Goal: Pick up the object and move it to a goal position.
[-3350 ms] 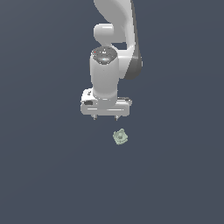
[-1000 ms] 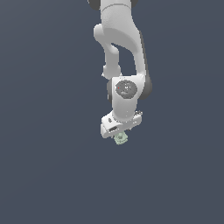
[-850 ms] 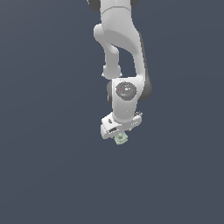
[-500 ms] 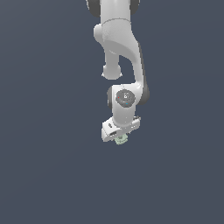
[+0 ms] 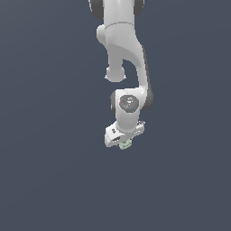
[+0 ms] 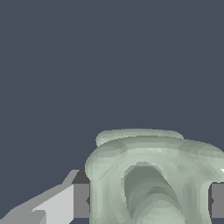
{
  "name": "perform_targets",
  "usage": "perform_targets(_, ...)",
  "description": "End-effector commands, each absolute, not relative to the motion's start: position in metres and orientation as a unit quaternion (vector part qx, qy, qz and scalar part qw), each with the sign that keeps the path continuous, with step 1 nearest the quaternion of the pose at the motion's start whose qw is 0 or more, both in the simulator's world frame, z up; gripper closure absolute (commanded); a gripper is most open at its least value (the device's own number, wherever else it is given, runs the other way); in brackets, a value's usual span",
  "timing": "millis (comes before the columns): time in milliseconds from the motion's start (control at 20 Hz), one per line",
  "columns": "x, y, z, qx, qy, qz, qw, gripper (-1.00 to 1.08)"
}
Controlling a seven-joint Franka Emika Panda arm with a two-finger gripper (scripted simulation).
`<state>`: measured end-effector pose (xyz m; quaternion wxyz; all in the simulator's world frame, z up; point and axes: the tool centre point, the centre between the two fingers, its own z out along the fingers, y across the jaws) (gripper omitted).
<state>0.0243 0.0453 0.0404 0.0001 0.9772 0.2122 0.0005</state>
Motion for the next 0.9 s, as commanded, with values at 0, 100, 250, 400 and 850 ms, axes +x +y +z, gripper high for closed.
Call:
perform_targets(0,0.024,0.046,0.04,0.977,0.212,0.0,0.0,1.08)
perform_targets(100,0.024,0.046,0.04,0.977,0.212,0.0,0.0,1.08)
perform_targets(250,0.024,0.045,0.041,0.977,0.212,0.0,0.0,1.08)
perform_targets(400,0.024,0.047,0.045,0.977,0.212,0.0,0.0,1.08)
perform_targets(850,0.018,0.062,0.088,0.977,0.212,0.0,0.0,1.08)
